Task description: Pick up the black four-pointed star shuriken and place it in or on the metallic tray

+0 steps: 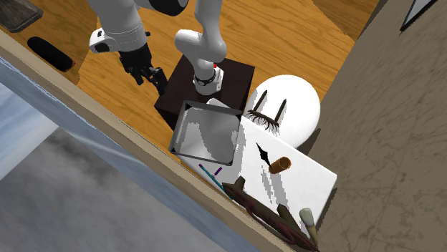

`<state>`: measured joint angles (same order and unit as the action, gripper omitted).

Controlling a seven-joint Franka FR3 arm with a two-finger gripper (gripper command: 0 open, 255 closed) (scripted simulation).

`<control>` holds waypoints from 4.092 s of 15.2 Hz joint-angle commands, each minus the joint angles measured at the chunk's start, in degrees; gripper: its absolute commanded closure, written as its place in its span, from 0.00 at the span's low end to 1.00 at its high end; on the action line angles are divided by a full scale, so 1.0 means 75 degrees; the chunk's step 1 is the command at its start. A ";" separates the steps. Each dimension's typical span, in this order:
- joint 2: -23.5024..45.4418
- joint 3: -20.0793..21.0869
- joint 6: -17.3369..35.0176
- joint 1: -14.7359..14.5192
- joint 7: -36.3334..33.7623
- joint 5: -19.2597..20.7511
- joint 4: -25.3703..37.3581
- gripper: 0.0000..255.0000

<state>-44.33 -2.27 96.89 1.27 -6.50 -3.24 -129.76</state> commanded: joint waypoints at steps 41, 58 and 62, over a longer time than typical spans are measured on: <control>0.4964 0.3188 0.2288 -0.2924 0.1690 -0.0018 0.3248 0.00; 0.4981 0.3192 0.2342 -0.2925 0.1686 -0.0012 0.3210 1.00; 0.5518 0.3370 0.1490 -0.3024 0.1666 0.0305 0.4052 0.00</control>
<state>-5.13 22.33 112.03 -21.04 6.04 -2.26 -102.84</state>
